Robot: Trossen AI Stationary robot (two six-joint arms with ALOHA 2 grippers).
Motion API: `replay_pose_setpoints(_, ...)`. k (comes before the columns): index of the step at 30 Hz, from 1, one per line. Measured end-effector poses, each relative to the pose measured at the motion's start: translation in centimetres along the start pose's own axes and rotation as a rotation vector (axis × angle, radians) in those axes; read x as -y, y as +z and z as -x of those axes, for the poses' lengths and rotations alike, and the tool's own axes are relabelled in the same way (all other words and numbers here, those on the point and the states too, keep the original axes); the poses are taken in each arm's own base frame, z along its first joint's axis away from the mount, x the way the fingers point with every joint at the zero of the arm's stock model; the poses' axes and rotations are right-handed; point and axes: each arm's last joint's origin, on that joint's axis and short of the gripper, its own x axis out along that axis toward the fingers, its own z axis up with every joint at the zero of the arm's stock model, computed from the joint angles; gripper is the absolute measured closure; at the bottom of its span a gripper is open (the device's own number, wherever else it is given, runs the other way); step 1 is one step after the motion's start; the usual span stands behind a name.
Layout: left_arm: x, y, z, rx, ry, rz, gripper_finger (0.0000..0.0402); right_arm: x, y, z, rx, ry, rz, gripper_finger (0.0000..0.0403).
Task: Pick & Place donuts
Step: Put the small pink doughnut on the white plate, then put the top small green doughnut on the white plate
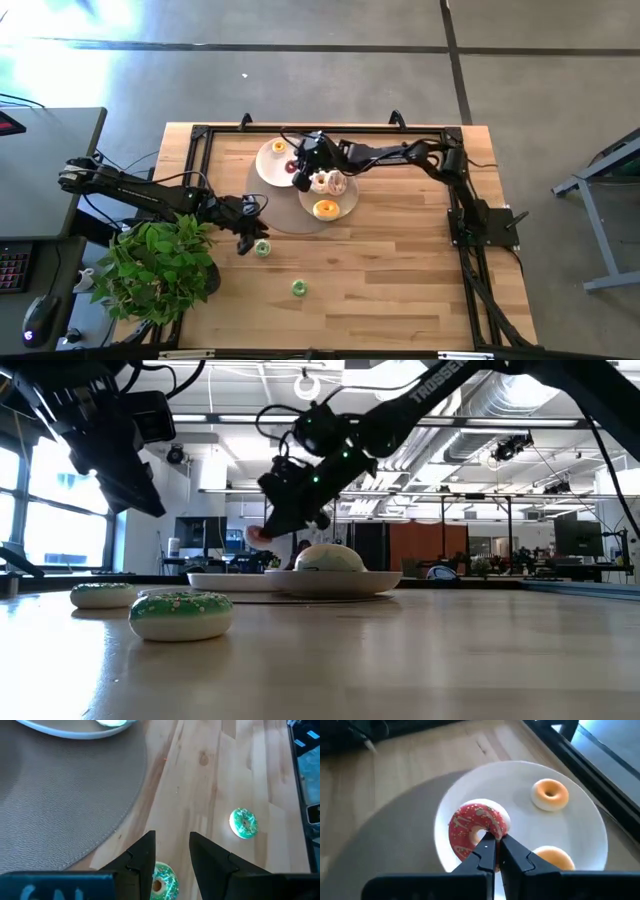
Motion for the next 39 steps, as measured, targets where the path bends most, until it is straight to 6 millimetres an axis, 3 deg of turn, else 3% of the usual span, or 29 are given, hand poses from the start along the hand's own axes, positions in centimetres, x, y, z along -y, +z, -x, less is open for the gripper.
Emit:
replay_pose_setpoints(12,-0.3,0.1,0.0,0.051,0.084,0.002,0.0283,1.5,-0.2,-0.3,-0.009,0.007,0.004,0.0329)
replay_pose_setpoints(23,-0.3,0.0,0.0,0.032,0.084,0.033,0.0283,1.0,-0.6,0.2,-0.083,0.054,0.006,0.0304)
replay_pose_setpoints(32,-1.2,-2.0,-0.8,-0.22,0.154,0.079,0.0283,-3.3,1.9,4.4,-0.076,0.126,0.04,0.0304)
replay_pose_setpoints(39,-1.3,-2.5,-2.8,-0.286,0.167,0.107,0.0283,-7.8,1.3,6.6,-0.163,0.177,0.113,0.0304)
